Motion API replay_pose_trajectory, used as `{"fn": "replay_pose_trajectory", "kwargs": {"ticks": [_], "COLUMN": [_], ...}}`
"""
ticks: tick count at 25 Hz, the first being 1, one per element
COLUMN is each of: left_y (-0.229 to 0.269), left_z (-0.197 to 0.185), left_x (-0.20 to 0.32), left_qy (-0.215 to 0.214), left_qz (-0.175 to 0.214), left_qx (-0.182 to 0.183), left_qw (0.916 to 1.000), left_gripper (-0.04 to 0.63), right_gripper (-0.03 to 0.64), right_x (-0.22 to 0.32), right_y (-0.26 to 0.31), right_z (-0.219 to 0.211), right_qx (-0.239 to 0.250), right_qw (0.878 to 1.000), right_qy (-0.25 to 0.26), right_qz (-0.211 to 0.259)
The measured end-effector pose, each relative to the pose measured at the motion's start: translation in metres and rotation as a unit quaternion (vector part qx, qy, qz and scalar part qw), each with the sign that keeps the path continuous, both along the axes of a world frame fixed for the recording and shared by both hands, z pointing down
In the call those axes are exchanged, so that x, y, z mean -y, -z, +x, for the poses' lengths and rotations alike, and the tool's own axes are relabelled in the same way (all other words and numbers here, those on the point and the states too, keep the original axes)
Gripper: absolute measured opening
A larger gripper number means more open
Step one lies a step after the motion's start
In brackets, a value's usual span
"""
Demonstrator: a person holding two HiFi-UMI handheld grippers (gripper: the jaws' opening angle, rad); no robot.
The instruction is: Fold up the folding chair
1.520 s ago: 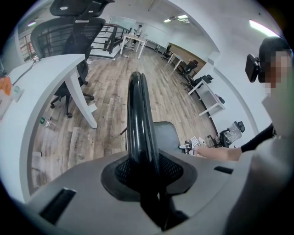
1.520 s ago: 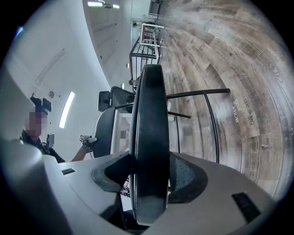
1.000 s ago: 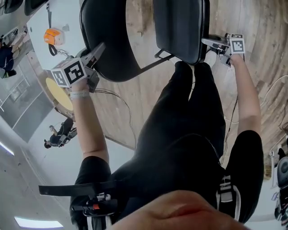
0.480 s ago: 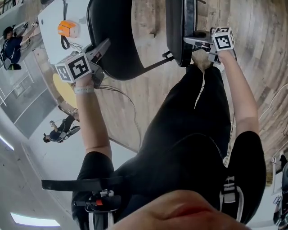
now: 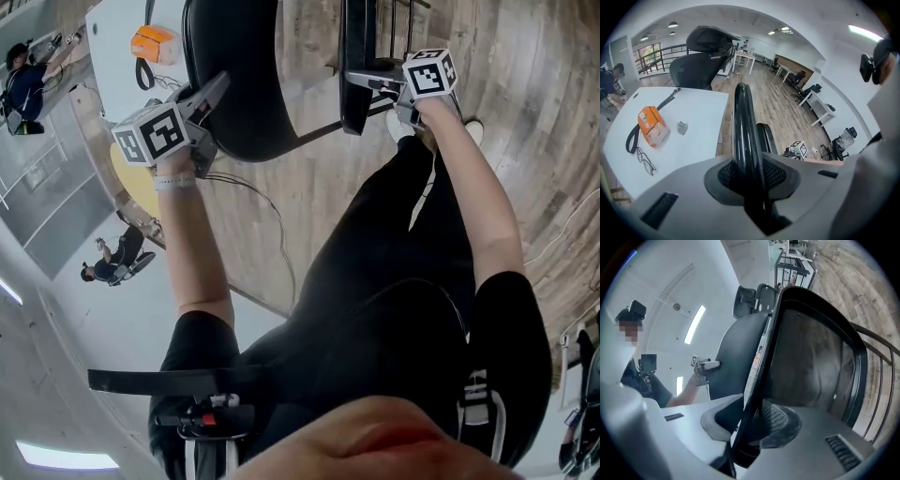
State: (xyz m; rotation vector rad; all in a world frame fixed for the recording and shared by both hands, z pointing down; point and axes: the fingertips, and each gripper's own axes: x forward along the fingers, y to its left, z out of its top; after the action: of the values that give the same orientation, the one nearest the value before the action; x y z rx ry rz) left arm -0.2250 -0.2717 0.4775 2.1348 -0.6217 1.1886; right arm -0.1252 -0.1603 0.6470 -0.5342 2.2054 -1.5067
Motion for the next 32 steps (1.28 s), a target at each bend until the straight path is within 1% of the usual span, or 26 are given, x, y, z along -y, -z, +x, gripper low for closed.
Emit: {"fn": "replay_pose_trajectory", "kwargs": {"ticks": [6, 12, 19, 22, 25, 30, 32], "left_y": [0.000, 0.001, 0.003, -0.002, -0.007, -0.008, -0.007], "left_z": [-0.017, -0.030, -0.044, -0.050, -0.057, -0.053, -0.053], "left_x": [0.015, 0.025, 0.040, 0.046, 0.048, 0.047, 0.047], "left_qy": [0.007, 0.010, 0.016, 0.024, 0.027, 0.011, 0.006], "left_qz": [0.002, 0.006, 0.011, 0.013, 0.013, 0.013, 0.015], "left_qx": [-0.001, -0.003, -0.005, -0.004, -0.003, -0.008, -0.009], "left_qw": [1.0000, 0.9999, 0.9998, 0.9996, 0.9995, 0.9998, 0.9998], "left_gripper": [0.074, 0.072, 0.071, 0.071, 0.071, 0.071, 0.076], "right_gripper": [0.103, 0.109, 0.114, 0.115, 0.117, 0.120, 0.121], "right_x": [0.030, 0.057, 0.087, 0.094, 0.094, 0.094, 0.094], "right_y": [0.002, -0.004, -0.006, -0.011, -0.016, -0.017, -0.017], "right_z": [-0.035, -0.072, -0.105, -0.113, -0.117, -0.115, -0.115], "right_qx": [0.004, -0.014, -0.020, -0.028, -0.022, -0.009, -0.012], "right_qw": [1.000, 0.999, 0.998, 0.998, 0.997, 0.997, 0.998], "right_qy": [-0.009, -0.010, -0.013, -0.012, -0.015, -0.020, -0.020], "right_qz": [-0.018, -0.039, -0.057, -0.062, -0.066, -0.068, -0.066]}}
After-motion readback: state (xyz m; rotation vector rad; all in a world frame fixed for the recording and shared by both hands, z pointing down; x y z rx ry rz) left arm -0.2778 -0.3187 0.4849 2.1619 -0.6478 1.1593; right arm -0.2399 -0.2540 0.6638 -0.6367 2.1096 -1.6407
